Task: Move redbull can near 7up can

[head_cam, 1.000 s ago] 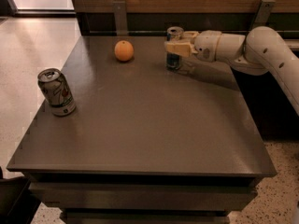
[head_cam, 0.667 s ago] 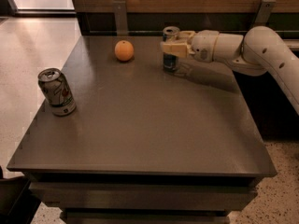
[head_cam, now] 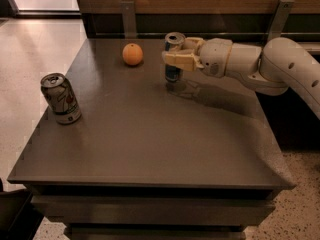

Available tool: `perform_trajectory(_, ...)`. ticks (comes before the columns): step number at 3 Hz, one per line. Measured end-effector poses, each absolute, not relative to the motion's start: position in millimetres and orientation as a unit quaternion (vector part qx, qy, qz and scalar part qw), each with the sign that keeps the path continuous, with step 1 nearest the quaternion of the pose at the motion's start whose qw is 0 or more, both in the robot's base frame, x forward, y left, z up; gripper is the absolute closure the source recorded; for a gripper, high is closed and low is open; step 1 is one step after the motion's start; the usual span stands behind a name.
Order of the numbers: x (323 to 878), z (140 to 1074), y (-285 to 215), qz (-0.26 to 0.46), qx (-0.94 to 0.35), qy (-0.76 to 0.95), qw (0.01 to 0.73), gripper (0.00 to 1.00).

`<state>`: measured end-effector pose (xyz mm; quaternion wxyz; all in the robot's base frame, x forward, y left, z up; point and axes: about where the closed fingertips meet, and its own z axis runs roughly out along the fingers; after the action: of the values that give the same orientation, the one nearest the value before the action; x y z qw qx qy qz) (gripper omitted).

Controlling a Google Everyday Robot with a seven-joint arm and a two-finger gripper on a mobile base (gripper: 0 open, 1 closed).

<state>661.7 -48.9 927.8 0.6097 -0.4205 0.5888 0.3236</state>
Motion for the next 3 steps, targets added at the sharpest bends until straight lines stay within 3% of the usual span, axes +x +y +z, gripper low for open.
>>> perform_trajectory(3, 583.9, 937.7, 27.1, 0.348, -0.465, 0.576, 0.575, 1.0)
